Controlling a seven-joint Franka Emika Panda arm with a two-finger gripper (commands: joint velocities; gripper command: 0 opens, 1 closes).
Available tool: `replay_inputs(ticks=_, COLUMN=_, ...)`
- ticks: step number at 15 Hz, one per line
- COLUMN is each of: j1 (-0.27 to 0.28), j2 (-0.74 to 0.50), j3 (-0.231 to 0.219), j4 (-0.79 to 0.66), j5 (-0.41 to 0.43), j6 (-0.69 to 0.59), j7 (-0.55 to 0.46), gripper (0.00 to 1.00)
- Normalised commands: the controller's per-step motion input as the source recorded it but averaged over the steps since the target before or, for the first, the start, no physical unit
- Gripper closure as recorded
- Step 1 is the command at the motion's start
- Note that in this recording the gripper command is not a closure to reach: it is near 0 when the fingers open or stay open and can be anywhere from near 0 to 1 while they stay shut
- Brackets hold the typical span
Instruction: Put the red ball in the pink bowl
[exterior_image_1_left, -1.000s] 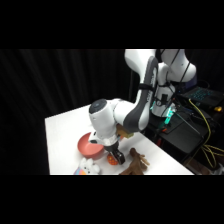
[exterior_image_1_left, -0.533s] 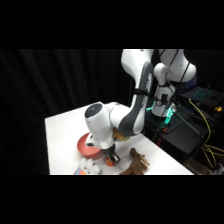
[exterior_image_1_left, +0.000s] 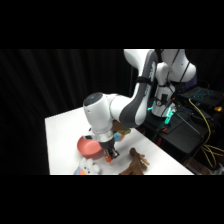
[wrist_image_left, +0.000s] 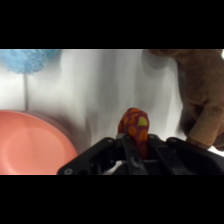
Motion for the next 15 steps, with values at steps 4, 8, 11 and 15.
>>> replay_inputs(ticks=4, j1=-0.031, j2=-0.49, j3=-0.056, j4=-0.26, j5=-0.006, j6=-0.20, j7=0.03, gripper=0.35)
replay_inputs(ticks=8, j1=-0.061, j2=-0.14, j3=-0.058, j4=0.07, j5=-0.045, j6=-0.21, j7=0.00, gripper=0.35)
replay_inputs(ticks=11, j1=-0.106, j2=0.12, j3=-0.044, j4=0.32, j5=-0.002, j6=-0.26, j7=-0.04, gripper=0.35)
replay_inputs(ticks=15, j1=-0.088, j2=0.25, j3=-0.026, j4=0.44, j5=0.037, j6=-0.28, j7=-0.04, gripper=0.35)
